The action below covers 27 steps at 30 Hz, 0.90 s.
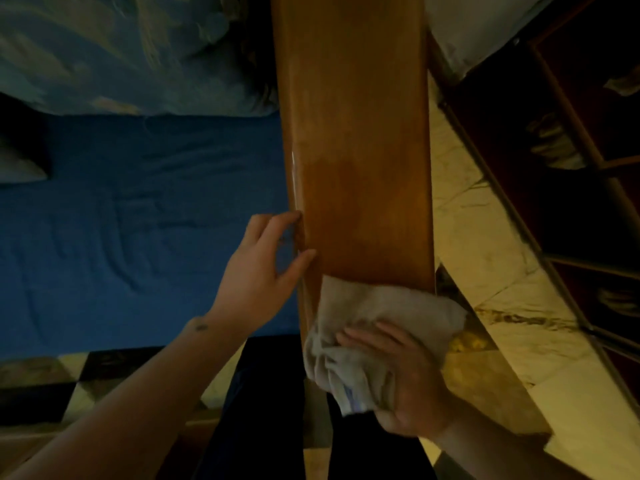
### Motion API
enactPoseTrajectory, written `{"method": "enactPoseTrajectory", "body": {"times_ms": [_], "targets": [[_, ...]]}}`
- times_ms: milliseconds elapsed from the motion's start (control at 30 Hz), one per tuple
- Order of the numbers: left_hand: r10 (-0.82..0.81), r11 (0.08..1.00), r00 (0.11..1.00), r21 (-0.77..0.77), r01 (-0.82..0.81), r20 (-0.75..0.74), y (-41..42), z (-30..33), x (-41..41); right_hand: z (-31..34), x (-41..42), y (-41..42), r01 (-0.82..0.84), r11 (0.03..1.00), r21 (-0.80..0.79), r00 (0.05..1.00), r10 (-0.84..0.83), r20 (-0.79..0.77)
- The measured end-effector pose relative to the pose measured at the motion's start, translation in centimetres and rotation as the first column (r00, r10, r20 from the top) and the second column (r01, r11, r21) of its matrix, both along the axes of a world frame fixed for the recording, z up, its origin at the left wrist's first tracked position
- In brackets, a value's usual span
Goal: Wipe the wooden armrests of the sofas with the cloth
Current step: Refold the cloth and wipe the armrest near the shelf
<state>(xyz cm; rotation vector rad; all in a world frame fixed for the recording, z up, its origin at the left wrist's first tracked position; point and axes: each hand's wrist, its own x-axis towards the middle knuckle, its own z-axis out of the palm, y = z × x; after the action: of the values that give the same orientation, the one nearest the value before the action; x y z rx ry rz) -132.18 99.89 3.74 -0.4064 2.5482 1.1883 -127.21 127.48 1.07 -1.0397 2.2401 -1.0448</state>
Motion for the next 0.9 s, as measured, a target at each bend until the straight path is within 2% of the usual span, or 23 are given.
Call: {"method": "enactPoseTrajectory", "body": {"times_ms": [100,200,333,433,567,633,700,800,867,900], "targets": [[-0.137,0.984,0.986,-0.129,0.124,-0.091,-0.2,0.3,-1.3,0.3,1.3,0.7,-0.078,0.991,0.111,0.997,0.077,0.009],[-0.078,0.991,0.985,-0.123,0.059,-0.152,-0.8,0.6,-5.0,0.9,-0.2,0.1,-0.18,0.967,0.182,0.983,0.182,0.01],[0.009,0.996,0.991,-0.083,-0.02,-0.134,-3.6,0.4,-12.9,1.2,-7.9,-1.7,-0.392,0.916,0.084,0.92,0.391,0.029],[0.161,0.987,0.977,0.037,-0.157,-0.141,-6.1,0.4,-19.4,0.9,-15.7,-5.6,-0.418,0.907,0.056,0.908,0.418,0.023],[0.388,0.866,0.922,0.334,-0.371,0.018,-9.0,0.6,-27.4,0.3,-24.8,-10.9,-0.277,0.961,0.017,0.959,0.278,-0.049],[0.43,0.819,0.901,0.394,-0.417,0.06,-9.9,1.1,-30.1,0.1,-29.2,-13.2,-0.141,0.99,-0.017,0.984,0.138,-0.115],[0.448,0.827,0.893,0.357,-0.435,0.05,-10.6,1.2,-31.9,0.1,-33.5,-15.5,0.002,0.998,-0.068,0.989,-0.013,-0.147],[0.45,0.861,0.892,0.28,-0.424,-0.032,-11.2,1.4,-34.0,0.6,-40.1,-18.8,0.185,0.982,-0.018,0.967,-0.186,-0.176],[0.444,0.888,0.891,0.182,-0.423,-0.096,-11.0,1.5,-34.0,0.6,-44.5,-20.6,0.339,0.941,0.01,0.926,-0.331,-0.18],[0.416,0.903,0.906,0.15,-0.402,-0.078,-10.7,1.4,-33.6,0.7,-46.7,-21.3,0.405,0.914,0.019,0.903,-0.396,-0.165]]}}
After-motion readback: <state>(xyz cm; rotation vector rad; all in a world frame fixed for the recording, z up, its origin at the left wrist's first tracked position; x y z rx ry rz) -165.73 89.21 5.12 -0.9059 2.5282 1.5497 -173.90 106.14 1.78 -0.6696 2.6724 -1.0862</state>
